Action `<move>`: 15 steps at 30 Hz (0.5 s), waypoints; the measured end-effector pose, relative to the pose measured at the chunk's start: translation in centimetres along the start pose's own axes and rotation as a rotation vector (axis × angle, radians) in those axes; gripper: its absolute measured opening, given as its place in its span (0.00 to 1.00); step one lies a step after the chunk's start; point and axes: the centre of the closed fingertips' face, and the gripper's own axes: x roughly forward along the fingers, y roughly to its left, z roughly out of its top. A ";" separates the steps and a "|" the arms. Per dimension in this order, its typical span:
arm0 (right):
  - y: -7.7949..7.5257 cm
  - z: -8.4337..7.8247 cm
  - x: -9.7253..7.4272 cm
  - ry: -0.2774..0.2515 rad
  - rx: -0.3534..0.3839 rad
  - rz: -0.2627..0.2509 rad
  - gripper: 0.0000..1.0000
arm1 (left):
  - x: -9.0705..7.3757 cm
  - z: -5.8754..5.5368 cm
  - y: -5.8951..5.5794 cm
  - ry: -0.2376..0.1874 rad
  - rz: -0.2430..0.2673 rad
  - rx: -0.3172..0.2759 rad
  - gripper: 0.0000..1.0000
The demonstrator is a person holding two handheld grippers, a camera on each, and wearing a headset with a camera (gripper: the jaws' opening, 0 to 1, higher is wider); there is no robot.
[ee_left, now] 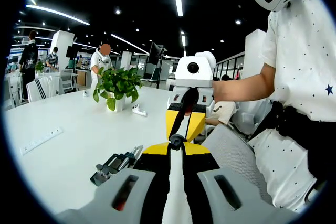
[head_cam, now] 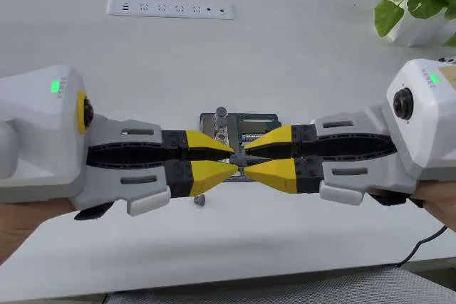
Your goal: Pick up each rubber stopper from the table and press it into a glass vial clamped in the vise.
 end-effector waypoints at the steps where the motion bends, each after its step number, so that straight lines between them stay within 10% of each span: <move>1: 0.1 0.0 0.0 0.002 -0.003 0.001 0.06 | 0.0 0.0 0.0 0.001 -0.001 0.002 0.04; 15: 0.3 0.2 0.2 0.015 -0.012 0.000 0.06 | 0.1 0.0 0.0 0.003 -0.007 0.004 0.04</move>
